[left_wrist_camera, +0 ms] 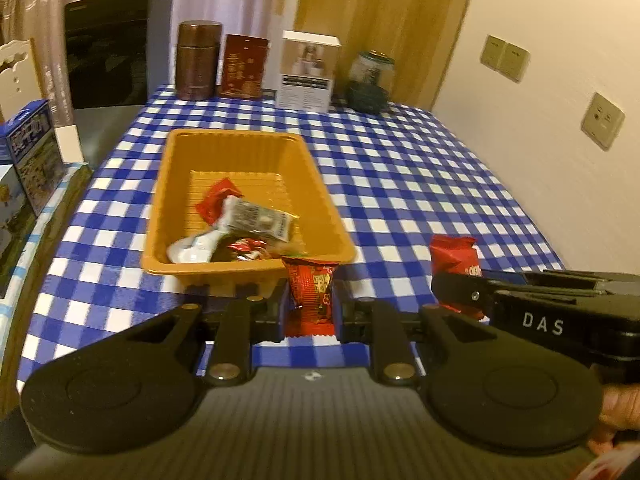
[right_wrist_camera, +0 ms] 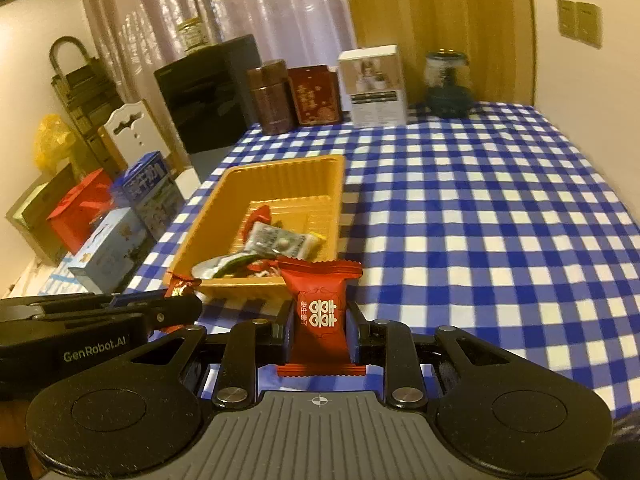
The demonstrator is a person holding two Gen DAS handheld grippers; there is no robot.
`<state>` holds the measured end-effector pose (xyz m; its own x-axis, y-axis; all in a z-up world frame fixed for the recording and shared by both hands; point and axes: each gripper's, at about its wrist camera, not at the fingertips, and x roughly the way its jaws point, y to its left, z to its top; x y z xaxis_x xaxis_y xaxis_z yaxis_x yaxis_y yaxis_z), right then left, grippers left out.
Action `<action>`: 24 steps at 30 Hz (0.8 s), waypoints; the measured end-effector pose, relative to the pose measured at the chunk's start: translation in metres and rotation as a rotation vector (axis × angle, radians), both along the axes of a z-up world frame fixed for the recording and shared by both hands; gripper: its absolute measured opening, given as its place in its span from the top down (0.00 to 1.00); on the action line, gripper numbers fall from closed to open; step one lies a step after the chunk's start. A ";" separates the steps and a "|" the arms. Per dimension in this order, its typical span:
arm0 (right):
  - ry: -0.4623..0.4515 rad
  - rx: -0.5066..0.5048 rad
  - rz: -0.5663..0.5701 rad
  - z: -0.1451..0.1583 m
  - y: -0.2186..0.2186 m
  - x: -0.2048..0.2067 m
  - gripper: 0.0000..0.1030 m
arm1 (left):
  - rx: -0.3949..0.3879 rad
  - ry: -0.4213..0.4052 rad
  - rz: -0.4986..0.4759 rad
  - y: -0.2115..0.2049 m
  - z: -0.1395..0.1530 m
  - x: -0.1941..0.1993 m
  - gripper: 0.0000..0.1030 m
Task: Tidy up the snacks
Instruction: 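Carry the red packet and small red candy over the orange tray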
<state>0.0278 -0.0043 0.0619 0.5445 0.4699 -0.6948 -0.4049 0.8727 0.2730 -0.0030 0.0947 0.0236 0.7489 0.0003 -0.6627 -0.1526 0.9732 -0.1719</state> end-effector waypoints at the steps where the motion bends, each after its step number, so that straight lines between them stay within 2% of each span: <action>1: -0.001 0.000 0.006 0.000 0.004 0.001 0.74 | 0.000 -0.002 0.006 0.004 0.001 0.000 0.82; 12: 0.003 0.018 0.050 0.000 0.037 0.018 0.74 | -0.001 -0.011 0.041 0.032 0.006 0.006 0.82; 24: 0.012 0.027 0.081 -0.006 0.064 0.049 0.74 | 0.012 -0.005 0.043 0.053 0.010 0.031 0.82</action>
